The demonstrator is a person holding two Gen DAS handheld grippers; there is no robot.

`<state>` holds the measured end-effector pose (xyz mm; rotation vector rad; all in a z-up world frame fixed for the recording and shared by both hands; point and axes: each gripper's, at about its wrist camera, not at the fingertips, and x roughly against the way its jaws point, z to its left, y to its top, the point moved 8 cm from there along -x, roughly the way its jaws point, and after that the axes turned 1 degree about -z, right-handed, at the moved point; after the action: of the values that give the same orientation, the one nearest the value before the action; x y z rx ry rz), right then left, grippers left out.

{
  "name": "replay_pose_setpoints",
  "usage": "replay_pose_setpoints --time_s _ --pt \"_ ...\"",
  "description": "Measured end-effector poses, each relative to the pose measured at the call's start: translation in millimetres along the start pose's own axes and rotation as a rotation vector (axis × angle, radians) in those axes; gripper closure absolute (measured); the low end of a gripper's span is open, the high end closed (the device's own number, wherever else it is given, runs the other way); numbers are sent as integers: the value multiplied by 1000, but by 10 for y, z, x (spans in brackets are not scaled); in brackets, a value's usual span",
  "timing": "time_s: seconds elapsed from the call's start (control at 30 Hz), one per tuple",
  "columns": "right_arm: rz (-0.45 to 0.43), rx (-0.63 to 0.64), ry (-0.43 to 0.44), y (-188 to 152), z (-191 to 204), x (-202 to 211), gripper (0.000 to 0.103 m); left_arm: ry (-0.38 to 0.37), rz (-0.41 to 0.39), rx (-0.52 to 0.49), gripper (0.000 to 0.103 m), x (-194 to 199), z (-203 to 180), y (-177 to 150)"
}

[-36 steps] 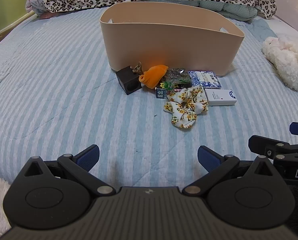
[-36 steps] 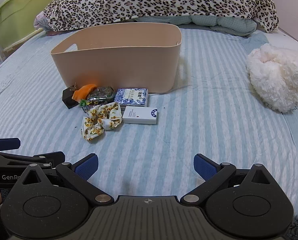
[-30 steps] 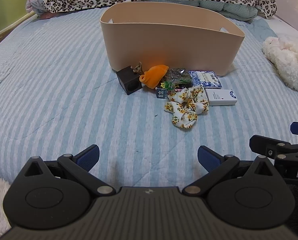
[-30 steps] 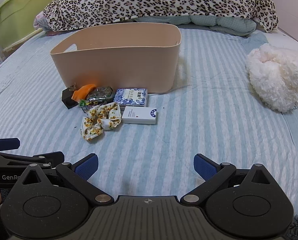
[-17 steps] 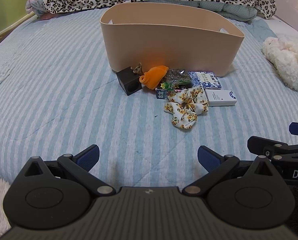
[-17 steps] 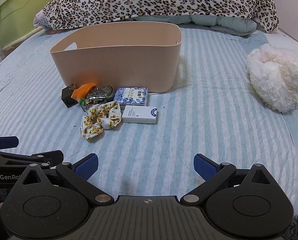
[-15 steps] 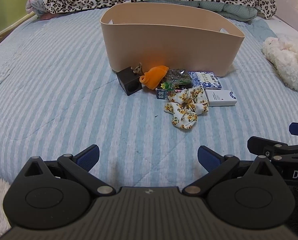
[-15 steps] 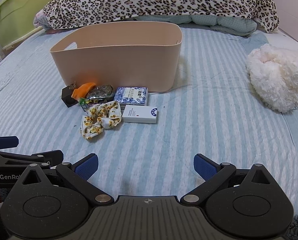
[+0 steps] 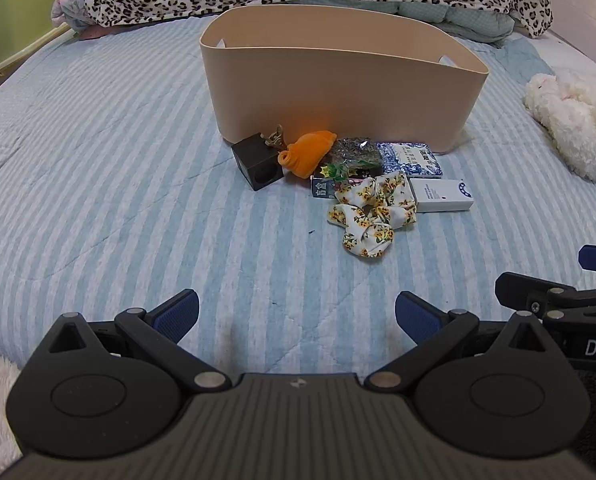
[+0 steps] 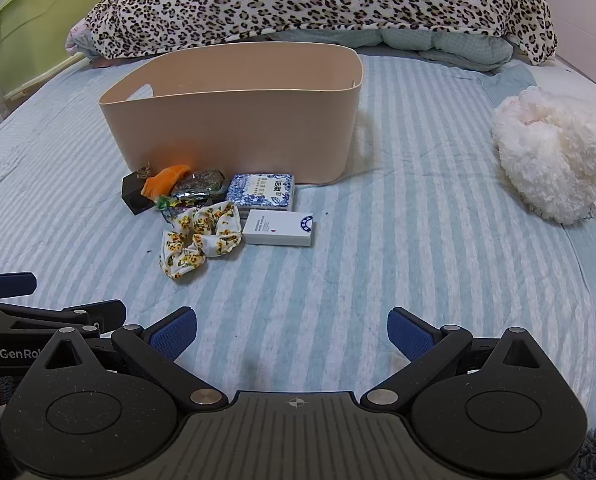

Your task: Organize objects

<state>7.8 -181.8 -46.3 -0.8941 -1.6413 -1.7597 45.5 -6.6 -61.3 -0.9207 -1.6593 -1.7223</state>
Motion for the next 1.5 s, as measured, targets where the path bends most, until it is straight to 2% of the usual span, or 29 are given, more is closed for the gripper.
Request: replay_pose_setpoints --time_s 1.2,1.5 --pt "3 -7 -3 -21 -4 -10 0 6 -3 -4 0 -16 -2 4" --pt "22 -68 -14 38 -129 -90 0 8 3 -7 0 -107 -19 132"
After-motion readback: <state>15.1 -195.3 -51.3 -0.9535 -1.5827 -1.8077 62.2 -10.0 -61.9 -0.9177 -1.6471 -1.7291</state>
